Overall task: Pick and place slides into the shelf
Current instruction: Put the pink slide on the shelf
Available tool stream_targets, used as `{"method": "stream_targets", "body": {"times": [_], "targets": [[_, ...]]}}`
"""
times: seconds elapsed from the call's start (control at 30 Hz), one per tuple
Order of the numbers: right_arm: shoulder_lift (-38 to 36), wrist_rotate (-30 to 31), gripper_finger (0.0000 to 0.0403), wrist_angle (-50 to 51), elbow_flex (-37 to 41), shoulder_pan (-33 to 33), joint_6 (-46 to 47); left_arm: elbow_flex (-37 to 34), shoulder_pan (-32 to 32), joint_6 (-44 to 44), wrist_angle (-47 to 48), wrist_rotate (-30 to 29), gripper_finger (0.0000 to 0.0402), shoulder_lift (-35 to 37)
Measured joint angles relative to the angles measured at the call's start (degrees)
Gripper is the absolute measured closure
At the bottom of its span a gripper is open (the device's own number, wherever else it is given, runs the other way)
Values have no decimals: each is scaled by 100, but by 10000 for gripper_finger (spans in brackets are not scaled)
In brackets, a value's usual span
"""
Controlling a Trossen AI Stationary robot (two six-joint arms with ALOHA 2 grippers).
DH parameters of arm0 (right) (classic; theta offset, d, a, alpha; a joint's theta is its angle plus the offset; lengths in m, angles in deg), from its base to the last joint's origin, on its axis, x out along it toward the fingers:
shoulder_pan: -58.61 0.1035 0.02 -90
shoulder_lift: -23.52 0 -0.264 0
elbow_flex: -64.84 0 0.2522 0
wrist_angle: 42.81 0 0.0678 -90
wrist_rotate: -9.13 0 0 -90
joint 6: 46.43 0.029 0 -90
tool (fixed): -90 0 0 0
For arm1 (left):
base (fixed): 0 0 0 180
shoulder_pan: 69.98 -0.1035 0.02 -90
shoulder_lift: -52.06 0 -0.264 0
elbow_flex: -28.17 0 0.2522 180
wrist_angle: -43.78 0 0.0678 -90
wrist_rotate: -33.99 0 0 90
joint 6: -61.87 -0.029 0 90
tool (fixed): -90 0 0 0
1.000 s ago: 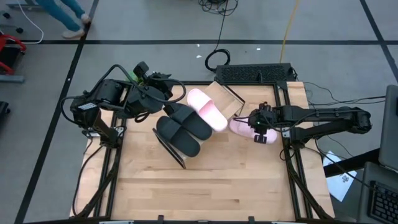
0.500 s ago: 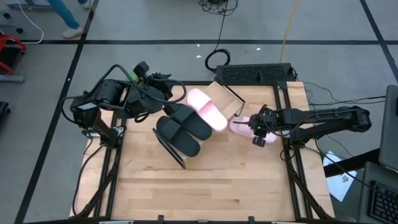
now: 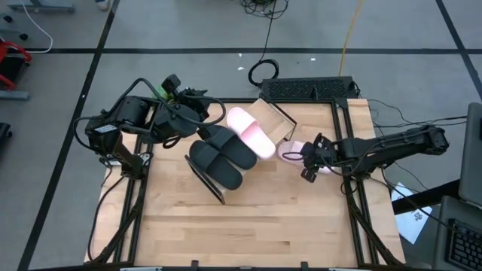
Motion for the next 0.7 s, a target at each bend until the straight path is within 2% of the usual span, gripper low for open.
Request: {"method": "stream_targets", "body": {"times": [0.2,0.37,0.7], "targets": [[0,628,293,893,2,223,105,0,1,2,20,0,289,0],[0,1179,293,668,7,224,-351,0,2,4,103,0,289,0],[-2,954,293,-299,665,216,-608,0,0,11,101,2,289,0]]}}
